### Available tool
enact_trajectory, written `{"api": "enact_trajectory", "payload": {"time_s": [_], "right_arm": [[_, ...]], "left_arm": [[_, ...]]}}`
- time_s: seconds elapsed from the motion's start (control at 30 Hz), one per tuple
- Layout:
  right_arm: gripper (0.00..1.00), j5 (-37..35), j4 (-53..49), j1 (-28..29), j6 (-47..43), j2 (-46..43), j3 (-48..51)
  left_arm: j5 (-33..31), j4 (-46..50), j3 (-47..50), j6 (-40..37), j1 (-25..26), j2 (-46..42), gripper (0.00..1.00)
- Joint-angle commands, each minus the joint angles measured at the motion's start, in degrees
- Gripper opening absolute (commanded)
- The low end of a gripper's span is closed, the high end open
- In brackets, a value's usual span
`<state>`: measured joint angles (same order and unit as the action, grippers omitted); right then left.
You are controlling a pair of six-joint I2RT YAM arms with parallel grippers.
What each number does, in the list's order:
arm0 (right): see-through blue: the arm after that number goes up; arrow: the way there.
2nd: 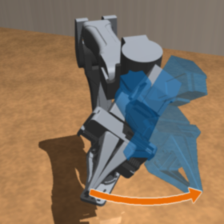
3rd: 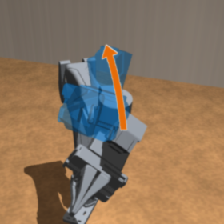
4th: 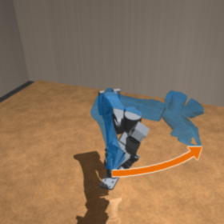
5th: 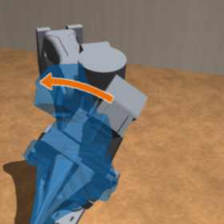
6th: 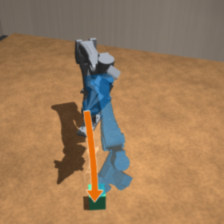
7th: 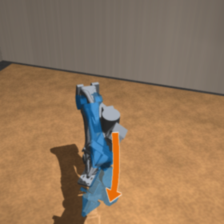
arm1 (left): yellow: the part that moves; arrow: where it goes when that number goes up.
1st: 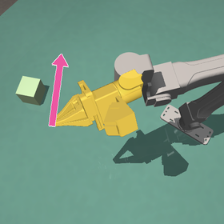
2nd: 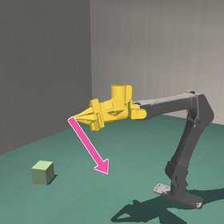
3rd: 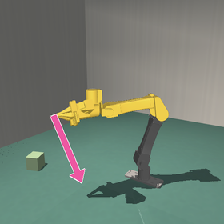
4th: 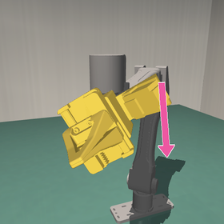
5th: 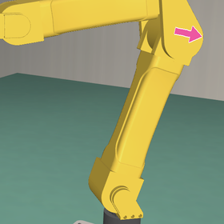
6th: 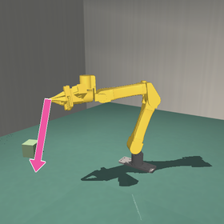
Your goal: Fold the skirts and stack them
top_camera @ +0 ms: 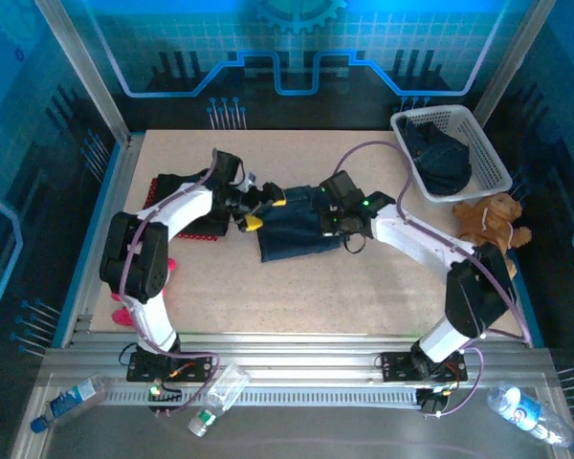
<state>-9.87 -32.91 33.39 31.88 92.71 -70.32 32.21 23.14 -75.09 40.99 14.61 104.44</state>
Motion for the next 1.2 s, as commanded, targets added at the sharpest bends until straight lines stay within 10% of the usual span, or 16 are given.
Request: {"api": "enact_trajectory", "payload": {"time_s": [0.0, 0.23, 0.4, 0.7, 1.17], "right_arm": [[0.00, 13.1, 5.1, -1.7, -0.1, 6.7, -1.7], [0.00, 10.1, 2.3, -2.7, 2.0, 16.8, -4.9], [0.00, 12.7, 3.4, -3.3, 7.0, 20.3, -3.0], [0.00, 14.8, 4.4, -3.8, 10.5, 20.6, -0.4], [0.00, 15.6, 5.1, -4.1, 11.3, 19.8, 0.5]], "left_arm": [[1.7, -5.1, -3.4, 0.4, -0.4, -0.2, 0.99], [4.3, -12.2, -13.9, 5.2, -0.2, 15.2, 0.99], [-6.0, -1.4, -18.3, 2.6, -0.4, 19.8, 0.99], [-22.1, 11.8, -5.5, -7.0, 0.2, -0.2, 0.99], [-17.0, 7.4, -0.7, -5.8, 3.2, 7.4, 0.72]]}}
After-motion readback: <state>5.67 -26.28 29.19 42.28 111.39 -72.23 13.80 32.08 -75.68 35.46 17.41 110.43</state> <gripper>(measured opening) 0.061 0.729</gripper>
